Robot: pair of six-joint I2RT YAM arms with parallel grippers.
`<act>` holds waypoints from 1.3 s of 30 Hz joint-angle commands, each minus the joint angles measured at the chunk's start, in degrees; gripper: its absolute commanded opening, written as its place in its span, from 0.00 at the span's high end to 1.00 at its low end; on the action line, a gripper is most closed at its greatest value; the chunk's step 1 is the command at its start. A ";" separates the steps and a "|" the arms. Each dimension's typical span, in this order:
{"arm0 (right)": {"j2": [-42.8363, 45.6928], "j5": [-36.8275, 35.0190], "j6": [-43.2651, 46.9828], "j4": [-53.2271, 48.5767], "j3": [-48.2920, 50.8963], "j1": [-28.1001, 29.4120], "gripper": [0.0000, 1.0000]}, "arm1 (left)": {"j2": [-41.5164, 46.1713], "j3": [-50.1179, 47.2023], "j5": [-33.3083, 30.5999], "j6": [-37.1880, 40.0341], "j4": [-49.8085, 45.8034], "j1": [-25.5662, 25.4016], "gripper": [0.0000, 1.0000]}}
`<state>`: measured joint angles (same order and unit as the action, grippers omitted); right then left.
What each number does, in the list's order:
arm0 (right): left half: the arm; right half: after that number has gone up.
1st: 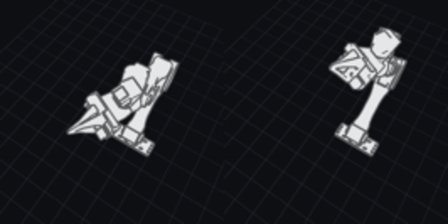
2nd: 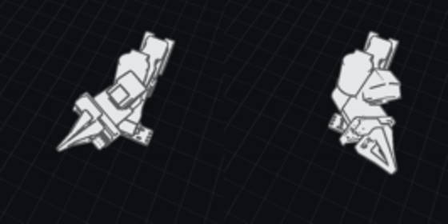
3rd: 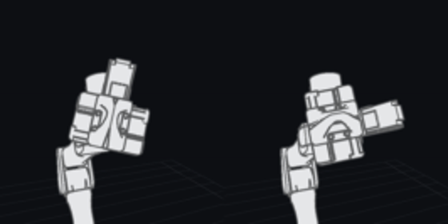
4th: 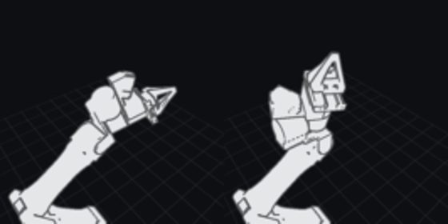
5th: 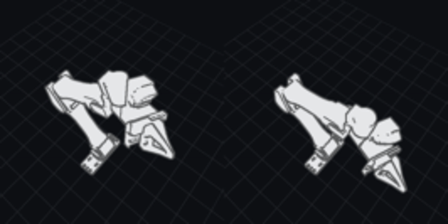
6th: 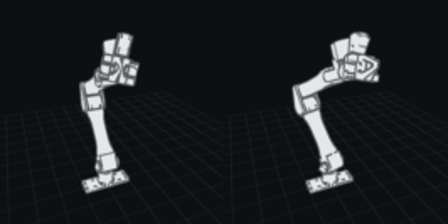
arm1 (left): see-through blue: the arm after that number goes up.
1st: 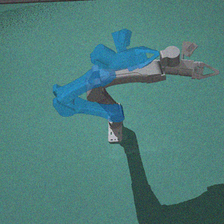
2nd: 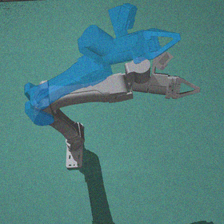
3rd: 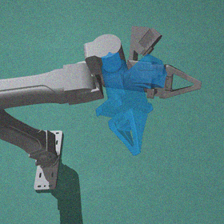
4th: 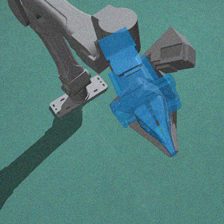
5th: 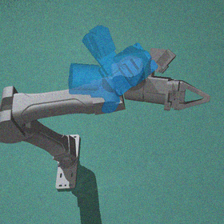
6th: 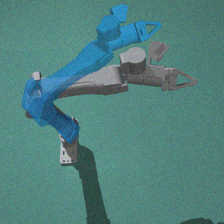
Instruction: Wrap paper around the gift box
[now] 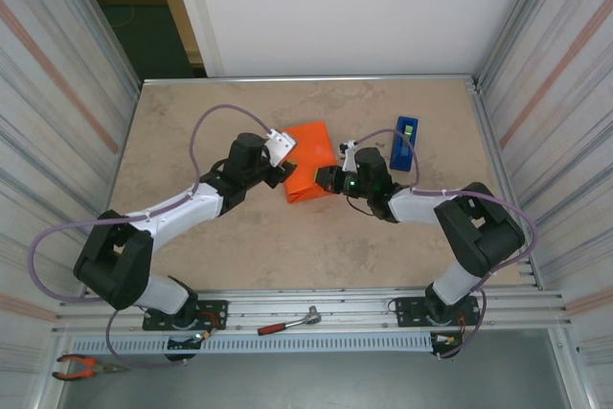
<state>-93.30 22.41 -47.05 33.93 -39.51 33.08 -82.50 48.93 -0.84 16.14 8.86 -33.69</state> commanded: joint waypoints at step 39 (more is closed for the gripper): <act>8.09 -6.05 11.10 -38.31 -17.71 -4.90 0.41 | -8.53 8.70 16.09 -26.21 -2.95 16.04 0.17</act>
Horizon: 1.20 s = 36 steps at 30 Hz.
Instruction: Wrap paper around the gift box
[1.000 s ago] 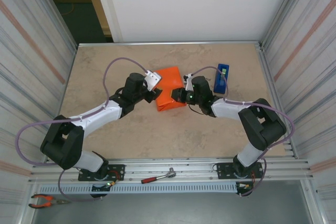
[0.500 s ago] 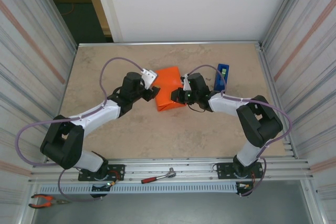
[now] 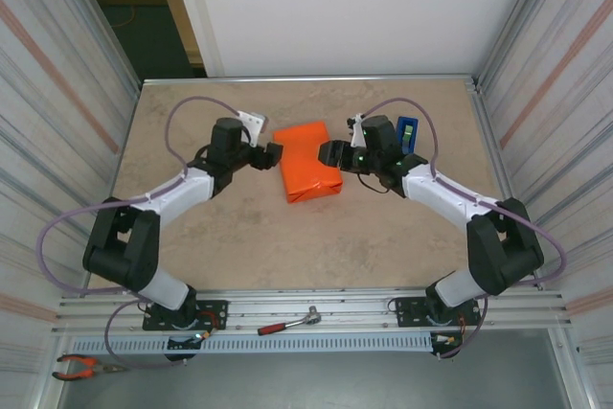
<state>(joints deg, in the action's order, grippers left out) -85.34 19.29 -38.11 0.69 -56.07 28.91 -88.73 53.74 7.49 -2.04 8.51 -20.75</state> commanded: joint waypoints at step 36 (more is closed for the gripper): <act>-8.11 4.28 -4.31 13.32 3.76 3.47 0.73 | -22.89 23.42 14.51 -19.58 -10.62 5.57 0.16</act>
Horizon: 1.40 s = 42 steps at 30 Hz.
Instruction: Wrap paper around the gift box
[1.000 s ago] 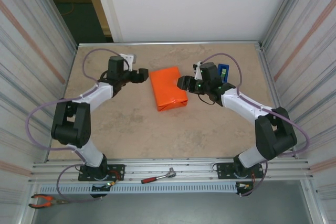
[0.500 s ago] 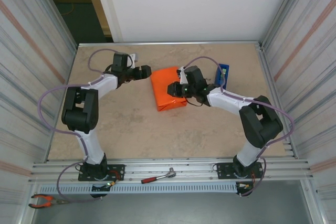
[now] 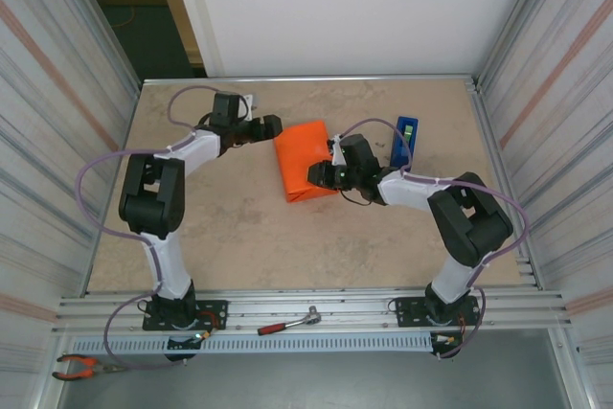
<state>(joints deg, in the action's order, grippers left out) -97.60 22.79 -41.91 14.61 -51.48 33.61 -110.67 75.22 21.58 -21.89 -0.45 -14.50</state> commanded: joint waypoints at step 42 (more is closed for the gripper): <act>16.15 -8.08 -1.51 -8.28 8.61 -6.79 0.11 | 5.41 -9.53 6.43 -3.10 4.47 -2.08 0.19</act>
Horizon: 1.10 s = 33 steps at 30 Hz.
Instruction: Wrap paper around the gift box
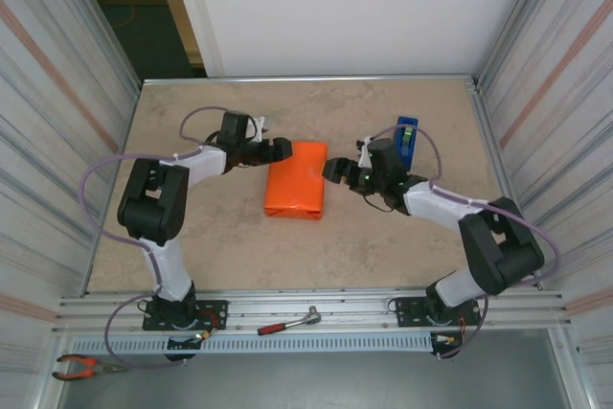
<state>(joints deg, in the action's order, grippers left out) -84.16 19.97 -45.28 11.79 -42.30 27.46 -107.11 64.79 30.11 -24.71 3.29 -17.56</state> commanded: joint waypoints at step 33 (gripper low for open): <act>-24.89 0.26 1.43 -7.08 -22.00 0.50 0.02 | -8.12 7.01 1.45 1.17 -4.52 -2.47 0.56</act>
<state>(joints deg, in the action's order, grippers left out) -106.74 19.33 -44.36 4.86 -62.50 28.38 -114.61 72.71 31.48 -22.81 -2.68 -19.64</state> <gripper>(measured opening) 0.980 0.446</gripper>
